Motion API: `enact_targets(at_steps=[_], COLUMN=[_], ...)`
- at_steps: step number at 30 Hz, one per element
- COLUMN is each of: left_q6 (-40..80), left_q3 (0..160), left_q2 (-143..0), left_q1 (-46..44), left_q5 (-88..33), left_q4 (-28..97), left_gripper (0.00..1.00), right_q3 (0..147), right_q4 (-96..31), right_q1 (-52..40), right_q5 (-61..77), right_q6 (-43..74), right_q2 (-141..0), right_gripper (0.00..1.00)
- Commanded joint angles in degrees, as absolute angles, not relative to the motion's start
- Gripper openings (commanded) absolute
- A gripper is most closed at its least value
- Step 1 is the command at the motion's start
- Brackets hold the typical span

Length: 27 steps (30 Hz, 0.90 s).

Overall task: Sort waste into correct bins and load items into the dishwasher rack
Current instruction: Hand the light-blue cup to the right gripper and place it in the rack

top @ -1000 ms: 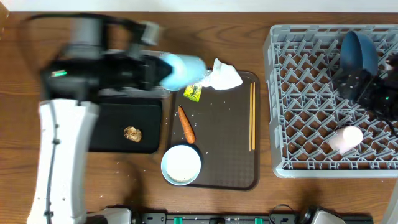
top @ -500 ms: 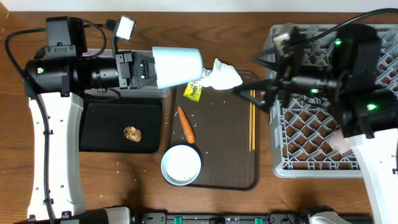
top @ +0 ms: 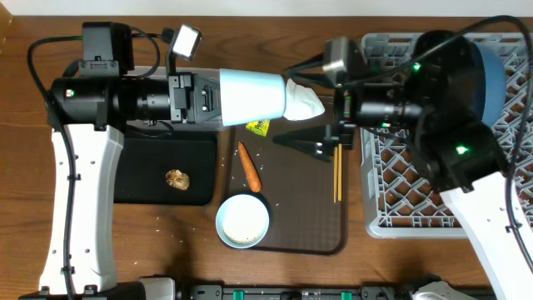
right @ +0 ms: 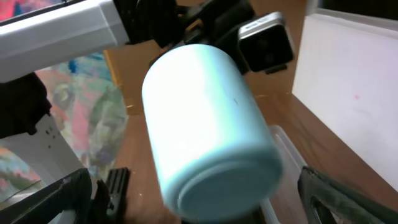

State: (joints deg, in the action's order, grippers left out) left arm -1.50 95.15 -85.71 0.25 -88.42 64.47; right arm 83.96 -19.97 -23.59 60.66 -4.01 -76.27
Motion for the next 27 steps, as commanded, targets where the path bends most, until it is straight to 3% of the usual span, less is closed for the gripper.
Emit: enact_targets(at_steps=[1, 7, 10, 12, 13, 15, 16, 27], left_q6=[-1.6, -1.6, -1.6, -1.6, -1.6, -1.6, -1.6, -1.6], left_q3=[95.1, 95.1, 95.1, 95.1, 95.1, 95.1, 95.1, 95.1], left_q2=[-85.1, -85.1, -85.1, -85.1, -85.1, -85.1, -85.1, -85.1], left_q1=[-1.0, -2.6, -2.6, -2.6, -2.6, -2.6, -2.5, -1.7], left_q5=[-90.1, -89.9, -89.8, -88.9, -87.9, -86.3, -85.2, -73.6], left_q4=[64.6, 64.6, 64.6, 64.6, 64.6, 64.0, 63.7, 63.1], left_gripper=[0.06, 0.06, 0.06, 0.06, 0.11, 0.44, 0.5, 0.65], right_q3=[84.6, 84.6, 84.6, 84.6, 84.6, 84.6, 84.6, 84.6], right_q4=[-18.3, -16.0, -14.4, -13.8, -13.9, -14.7, -15.4, -33.9], right_q1=[-25.5, -27.1, -27.2, -27.2, -27.2, -26.7, -26.0, -9.3], right_q5=[60.9, 60.9, 60.9, 61.1, 61.1, 61.1, 61.1, 52.2], right_q6=[-2.1, -0.7, 1.6, 3.2, 3.2, 3.2, 3.1, 2.2], right_q2=[-78.9, -80.5, -80.5, -80.4, -80.2, -79.8, -79.4, -71.4], right_gripper=[0.97, 0.77, 0.53, 0.55, 0.54, 0.52, 0.52, 0.49])
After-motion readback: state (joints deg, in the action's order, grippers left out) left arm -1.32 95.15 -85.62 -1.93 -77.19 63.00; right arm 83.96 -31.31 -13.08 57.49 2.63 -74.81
